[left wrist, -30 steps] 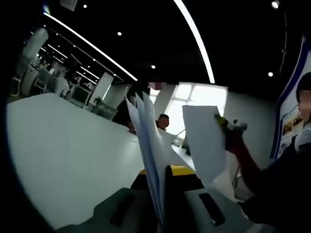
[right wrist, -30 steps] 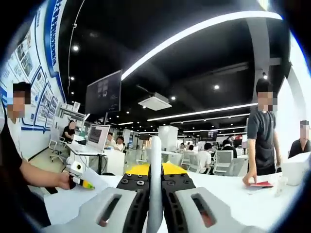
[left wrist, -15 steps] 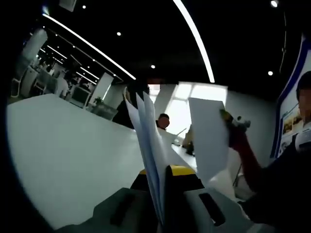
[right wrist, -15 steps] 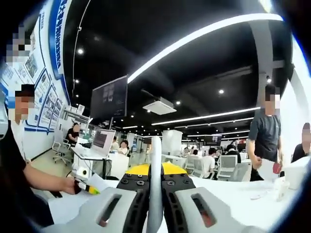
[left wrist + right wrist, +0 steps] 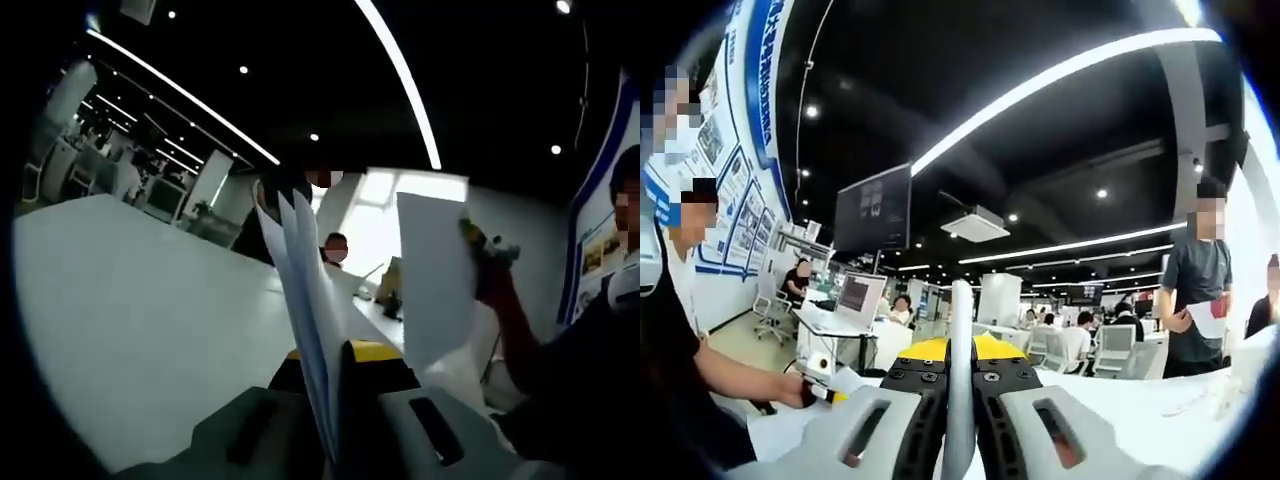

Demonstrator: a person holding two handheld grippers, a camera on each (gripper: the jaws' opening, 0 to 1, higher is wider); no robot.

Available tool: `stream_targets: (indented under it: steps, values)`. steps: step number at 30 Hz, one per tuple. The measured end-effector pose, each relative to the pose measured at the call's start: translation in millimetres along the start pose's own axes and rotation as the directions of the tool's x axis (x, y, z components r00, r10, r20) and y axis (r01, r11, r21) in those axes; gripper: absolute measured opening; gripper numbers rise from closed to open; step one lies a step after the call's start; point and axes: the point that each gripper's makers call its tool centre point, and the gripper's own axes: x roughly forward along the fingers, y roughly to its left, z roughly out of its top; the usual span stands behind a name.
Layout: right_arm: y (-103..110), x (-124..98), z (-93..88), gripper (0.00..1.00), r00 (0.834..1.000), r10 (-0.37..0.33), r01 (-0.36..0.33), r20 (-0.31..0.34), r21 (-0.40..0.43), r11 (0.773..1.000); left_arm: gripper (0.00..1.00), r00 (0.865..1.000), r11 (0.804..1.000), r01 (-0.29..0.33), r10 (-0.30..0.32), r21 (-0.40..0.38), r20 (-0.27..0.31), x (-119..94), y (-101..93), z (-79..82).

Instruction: Organize the stack of printing papers by aligning and flattening the scattered papers on the table

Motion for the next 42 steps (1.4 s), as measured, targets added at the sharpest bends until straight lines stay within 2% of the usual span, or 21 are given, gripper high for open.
stream_targets:
  steps: [20,42]
  values:
    - [45,4,28.1,0.03,0.992,0.114,-0.115,0.048,0.012,0.993,0.07,1.0,1.0,0.0,0.0,0.009,-0.003,0,-1.2,-0.4]
    - [74,2,40.4,0.03,0.975,0.195,-0.202,0.103,0.072,0.977,0.07,1.0,1.0,-0.002,0.002,0.027,-0.01,0,-0.7,-1.2]
